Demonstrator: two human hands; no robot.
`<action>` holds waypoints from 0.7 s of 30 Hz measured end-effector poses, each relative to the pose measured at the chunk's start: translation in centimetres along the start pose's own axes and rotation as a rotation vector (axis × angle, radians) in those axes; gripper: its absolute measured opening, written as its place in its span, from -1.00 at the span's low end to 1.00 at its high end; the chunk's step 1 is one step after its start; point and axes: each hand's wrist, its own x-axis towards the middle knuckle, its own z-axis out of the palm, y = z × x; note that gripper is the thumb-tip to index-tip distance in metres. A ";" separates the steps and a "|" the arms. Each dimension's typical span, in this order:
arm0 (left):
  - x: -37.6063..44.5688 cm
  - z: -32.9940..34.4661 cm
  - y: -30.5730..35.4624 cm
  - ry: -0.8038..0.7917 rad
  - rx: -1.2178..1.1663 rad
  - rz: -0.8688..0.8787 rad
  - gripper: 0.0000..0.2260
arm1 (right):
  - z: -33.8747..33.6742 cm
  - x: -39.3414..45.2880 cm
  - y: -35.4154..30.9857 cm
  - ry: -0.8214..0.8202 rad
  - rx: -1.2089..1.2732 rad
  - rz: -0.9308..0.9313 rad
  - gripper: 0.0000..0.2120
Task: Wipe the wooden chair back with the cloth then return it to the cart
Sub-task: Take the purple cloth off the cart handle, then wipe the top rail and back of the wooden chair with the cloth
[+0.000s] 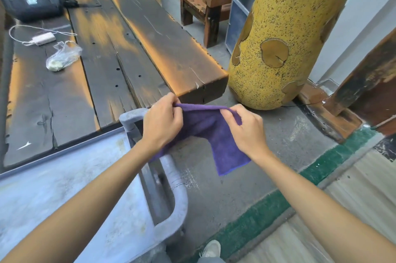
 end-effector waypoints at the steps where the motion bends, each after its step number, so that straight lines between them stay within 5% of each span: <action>1: 0.7 0.5 0.7 -0.001 0.044 0.020 -0.93 | -1.1 0.6 0.5 0.020 -0.040 -0.023 -0.63; 4: 2.7 2.9 3.4 0.013 0.164 0.115 -0.97 | -5.0 2.3 2.5 0.058 -0.125 -0.073 -0.61; 10: 6.4 7.6 7.9 -0.020 0.199 0.314 -0.68 | -10.7 5.5 6.9 0.047 -0.247 -0.090 -0.63; 21: 16.7 15.7 13.7 -0.051 0.184 0.335 -0.55 | -13.7 15.1 15.5 0.071 -0.400 -0.034 -0.61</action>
